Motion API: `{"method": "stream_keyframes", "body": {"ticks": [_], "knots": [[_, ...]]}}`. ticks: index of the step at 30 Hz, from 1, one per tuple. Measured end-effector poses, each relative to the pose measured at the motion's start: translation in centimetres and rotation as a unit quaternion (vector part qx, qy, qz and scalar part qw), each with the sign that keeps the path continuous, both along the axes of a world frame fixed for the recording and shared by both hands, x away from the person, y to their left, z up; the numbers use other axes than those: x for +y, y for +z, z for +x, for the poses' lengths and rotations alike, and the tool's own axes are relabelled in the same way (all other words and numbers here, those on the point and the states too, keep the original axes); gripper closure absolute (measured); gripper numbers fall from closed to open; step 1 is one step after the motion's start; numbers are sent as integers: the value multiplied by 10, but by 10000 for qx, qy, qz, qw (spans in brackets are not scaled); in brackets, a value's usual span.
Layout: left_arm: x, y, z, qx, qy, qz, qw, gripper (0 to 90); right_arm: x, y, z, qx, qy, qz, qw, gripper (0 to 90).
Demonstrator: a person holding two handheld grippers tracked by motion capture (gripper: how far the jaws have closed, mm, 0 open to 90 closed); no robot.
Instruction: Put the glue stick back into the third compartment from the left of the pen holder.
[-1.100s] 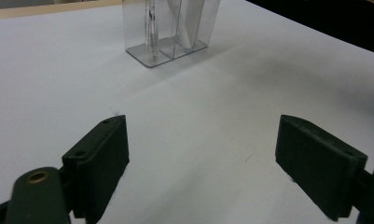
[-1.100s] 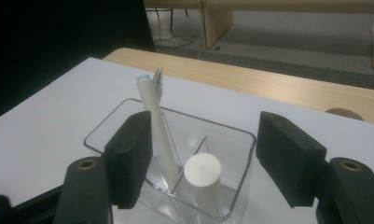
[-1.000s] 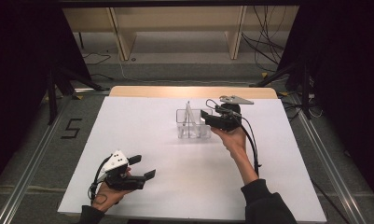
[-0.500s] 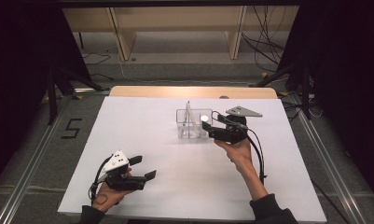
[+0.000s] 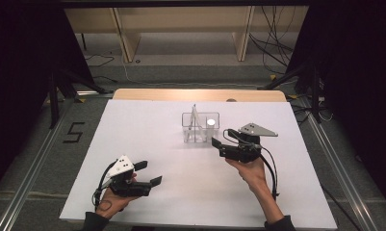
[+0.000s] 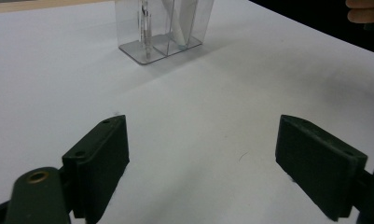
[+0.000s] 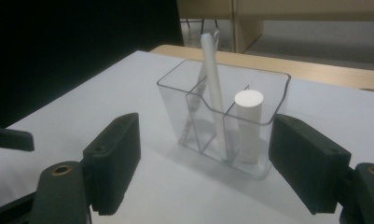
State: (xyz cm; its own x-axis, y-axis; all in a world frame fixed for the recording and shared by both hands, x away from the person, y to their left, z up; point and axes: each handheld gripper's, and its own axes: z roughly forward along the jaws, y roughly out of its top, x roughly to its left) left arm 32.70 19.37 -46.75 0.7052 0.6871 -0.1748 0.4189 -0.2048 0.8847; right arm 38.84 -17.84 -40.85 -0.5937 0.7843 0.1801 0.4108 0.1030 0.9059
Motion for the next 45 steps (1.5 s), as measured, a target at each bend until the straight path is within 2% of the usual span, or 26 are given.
{"method": "stream_keyframes", "body": {"ticks": [17,25,31,45], "knots": [[1,1,1,-12,28,-21,10000,168,-8,-12,-29,33,352,-99,9993,235],[1,1,-1,-18,-8,8,10000,168,-16,-18,-45,13,362,-187,9992,219],[0,1,-2,-31,-21,24,10000,167,-26,-24,-57,27,344,-134,9993,216],[1,2,-3,-64,-26,32,10000,167,-36,-36,-76,31,378,-183,9991,215]]}}
